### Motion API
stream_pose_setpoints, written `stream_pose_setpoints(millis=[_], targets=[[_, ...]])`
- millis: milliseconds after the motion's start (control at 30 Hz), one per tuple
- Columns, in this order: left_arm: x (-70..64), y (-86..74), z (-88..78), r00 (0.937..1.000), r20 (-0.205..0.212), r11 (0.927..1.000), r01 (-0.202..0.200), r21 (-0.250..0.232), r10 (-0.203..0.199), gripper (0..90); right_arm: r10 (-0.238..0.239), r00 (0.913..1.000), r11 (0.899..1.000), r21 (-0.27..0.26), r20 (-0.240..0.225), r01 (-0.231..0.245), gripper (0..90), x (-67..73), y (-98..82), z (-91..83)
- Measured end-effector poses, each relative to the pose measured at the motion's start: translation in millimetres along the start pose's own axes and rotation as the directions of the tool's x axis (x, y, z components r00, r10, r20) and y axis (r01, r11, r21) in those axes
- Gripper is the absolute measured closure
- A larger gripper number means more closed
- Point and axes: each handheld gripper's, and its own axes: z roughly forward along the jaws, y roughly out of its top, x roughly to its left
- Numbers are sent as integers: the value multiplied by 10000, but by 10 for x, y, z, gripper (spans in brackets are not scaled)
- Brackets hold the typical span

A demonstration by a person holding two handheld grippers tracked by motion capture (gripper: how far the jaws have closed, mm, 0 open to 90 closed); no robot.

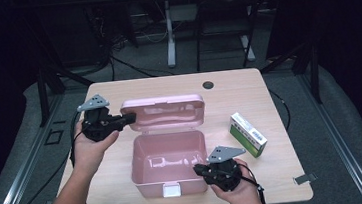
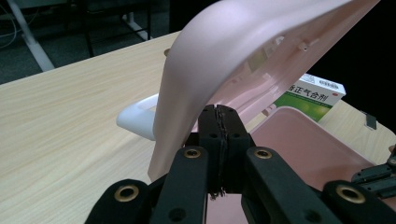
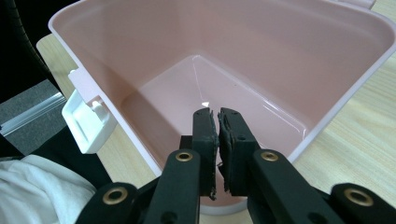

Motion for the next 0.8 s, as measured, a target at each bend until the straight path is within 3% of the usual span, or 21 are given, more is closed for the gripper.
stream_pose_setpoints(millis=[567,700,800], targets=[[118,-105,86,9992,-294,9994,292,168,-287,881,23,10000,10000,-11,-5,-23,852,0,-2,-1],[171,-165,114,9978,-413,9984,536,198,-527,877,73,10000,10000,-28,-29,-74,852,-2,-4,-1],[184,-196,129,9976,-564,9984,434,366,-413,870,67,10000,10000,-29,-32,-67,852,-3,-4,-1]])
